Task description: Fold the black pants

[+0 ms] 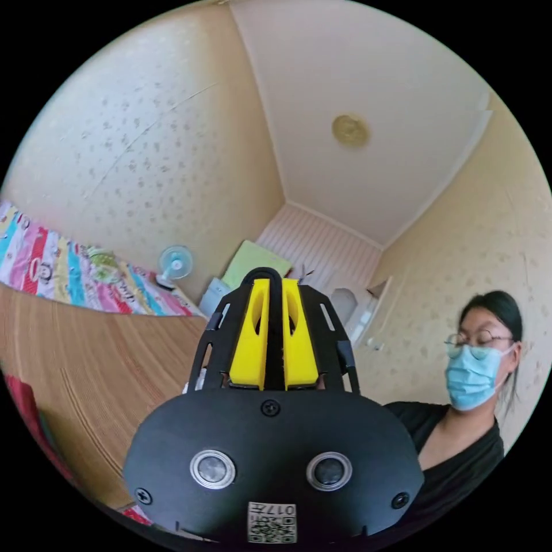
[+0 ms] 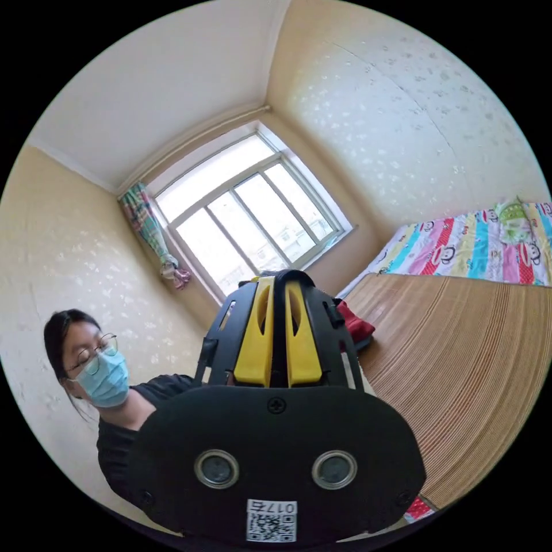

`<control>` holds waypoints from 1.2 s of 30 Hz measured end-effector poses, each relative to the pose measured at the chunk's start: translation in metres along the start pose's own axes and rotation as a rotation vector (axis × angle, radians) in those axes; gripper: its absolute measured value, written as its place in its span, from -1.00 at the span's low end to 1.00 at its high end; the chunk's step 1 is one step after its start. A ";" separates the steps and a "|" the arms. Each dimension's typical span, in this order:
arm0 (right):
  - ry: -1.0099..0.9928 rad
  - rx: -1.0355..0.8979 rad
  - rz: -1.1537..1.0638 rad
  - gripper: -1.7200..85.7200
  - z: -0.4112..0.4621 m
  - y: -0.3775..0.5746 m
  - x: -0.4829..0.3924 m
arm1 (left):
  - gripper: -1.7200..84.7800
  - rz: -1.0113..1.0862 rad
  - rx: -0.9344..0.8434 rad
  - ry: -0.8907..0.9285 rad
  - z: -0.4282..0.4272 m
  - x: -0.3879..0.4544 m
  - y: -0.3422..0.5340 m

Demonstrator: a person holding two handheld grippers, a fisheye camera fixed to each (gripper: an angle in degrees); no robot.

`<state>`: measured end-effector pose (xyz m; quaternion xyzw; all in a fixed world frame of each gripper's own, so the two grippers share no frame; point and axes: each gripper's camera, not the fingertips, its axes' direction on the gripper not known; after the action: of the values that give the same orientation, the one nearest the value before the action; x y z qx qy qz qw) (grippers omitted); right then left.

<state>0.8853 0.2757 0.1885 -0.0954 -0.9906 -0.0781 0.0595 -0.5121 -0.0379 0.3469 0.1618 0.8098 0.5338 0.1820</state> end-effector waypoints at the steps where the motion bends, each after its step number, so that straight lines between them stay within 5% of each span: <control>1: 0.041 -0.007 0.052 -0.92 0.012 -0.011 0.036 | -0.86 -0.030 -0.028 -0.077 0.013 -0.031 -0.009; 10: 0.367 -0.145 0.345 -0.91 0.107 -0.015 0.277 | -0.86 -0.264 -0.314 -0.410 0.098 -0.265 0.018; 18: 0.309 -0.236 0.355 -0.90 0.111 0.214 0.302 | -0.85 -0.358 -0.448 -0.325 0.076 -0.282 0.242; 22: 0.329 -0.206 0.528 -0.89 0.093 0.332 0.307 | -0.84 -0.500 -0.507 -0.379 0.065 -0.261 0.342; 26: 0.185 -0.071 0.590 -0.86 0.058 0.361 0.316 | -0.80 -0.588 -0.391 -0.296 0.048 -0.254 0.360; 31: 0.377 0.047 0.525 -0.64 0.009 0.310 0.321 | -0.54 -0.588 -0.280 -0.380 0.038 -0.280 0.306; 36: 0.293 -0.093 0.562 -0.47 0.020 0.267 0.397 | -0.44 -0.634 -0.373 -0.410 0.084 -0.338 0.280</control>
<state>0.5494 0.6090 0.2603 -0.3554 -0.9018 -0.1166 0.2163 -0.1558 -0.0186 0.6166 -0.0283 0.6561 0.5454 0.5209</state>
